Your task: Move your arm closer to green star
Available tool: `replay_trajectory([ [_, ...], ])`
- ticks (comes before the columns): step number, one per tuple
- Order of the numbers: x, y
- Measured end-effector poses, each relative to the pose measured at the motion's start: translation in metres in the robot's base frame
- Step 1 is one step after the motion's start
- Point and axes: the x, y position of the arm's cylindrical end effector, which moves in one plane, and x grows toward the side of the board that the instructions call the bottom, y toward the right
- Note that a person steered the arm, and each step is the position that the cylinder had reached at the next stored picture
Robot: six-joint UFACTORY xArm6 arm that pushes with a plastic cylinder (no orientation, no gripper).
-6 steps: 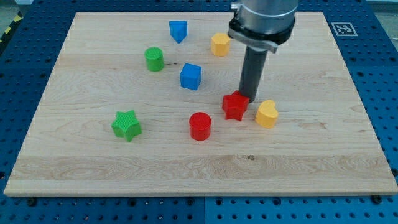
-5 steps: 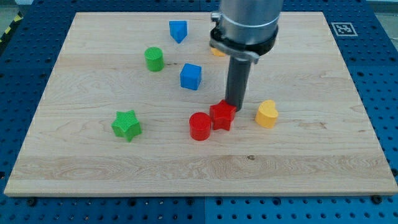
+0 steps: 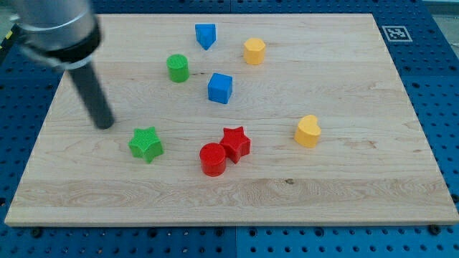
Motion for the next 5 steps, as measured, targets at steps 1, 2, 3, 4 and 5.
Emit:
replay_trajectory([
  [1,0.025,-0.009],
  [2,0.031,0.015],
  [3,0.032,0.036],
  [4,0.032,0.068],
  [5,0.032,0.107],
])
